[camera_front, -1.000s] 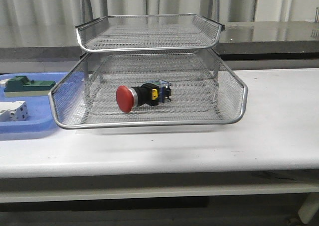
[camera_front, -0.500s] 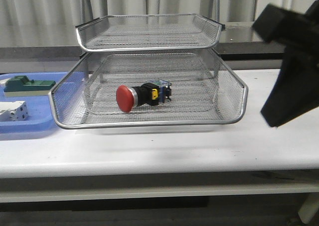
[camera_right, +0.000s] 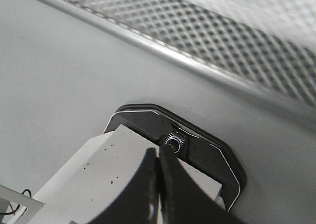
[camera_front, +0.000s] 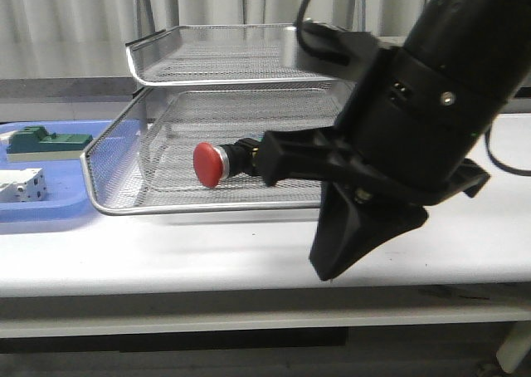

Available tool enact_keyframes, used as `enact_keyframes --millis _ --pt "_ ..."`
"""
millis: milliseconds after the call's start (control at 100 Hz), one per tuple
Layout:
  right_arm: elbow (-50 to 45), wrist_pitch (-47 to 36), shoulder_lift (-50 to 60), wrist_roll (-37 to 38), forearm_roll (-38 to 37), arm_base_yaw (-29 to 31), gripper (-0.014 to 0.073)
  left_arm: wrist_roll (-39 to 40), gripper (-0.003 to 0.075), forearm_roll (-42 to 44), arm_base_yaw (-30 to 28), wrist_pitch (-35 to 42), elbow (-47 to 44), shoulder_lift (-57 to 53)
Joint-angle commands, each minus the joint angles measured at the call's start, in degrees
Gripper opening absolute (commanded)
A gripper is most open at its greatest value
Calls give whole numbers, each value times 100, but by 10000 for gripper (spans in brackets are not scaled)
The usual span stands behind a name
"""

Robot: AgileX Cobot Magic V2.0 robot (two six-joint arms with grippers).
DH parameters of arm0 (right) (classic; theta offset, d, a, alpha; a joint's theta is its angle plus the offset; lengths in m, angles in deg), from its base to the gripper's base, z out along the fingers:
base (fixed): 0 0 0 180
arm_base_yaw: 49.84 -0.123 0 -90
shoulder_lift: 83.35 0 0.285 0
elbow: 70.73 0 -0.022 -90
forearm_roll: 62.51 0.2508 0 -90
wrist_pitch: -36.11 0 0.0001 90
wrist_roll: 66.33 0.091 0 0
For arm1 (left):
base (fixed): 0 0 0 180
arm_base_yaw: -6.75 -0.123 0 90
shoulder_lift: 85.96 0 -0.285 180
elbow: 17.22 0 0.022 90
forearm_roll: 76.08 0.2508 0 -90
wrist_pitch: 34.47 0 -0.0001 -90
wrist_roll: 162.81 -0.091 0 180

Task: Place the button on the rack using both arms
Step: 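Push the middle wire tray back into the rack with the right gripper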

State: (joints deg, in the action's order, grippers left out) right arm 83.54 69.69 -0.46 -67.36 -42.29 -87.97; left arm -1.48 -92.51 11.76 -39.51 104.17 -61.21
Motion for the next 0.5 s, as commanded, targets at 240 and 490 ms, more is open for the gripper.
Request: enact_keyframes --millis 240,490 --pt "735 -178 -531 -86 -290 -163 -67 51 4 -63 -28 440 149 46" --pt "1030 -251 -565 -86 -953 -163 -67 51 4 -63 -28 440 149 46"
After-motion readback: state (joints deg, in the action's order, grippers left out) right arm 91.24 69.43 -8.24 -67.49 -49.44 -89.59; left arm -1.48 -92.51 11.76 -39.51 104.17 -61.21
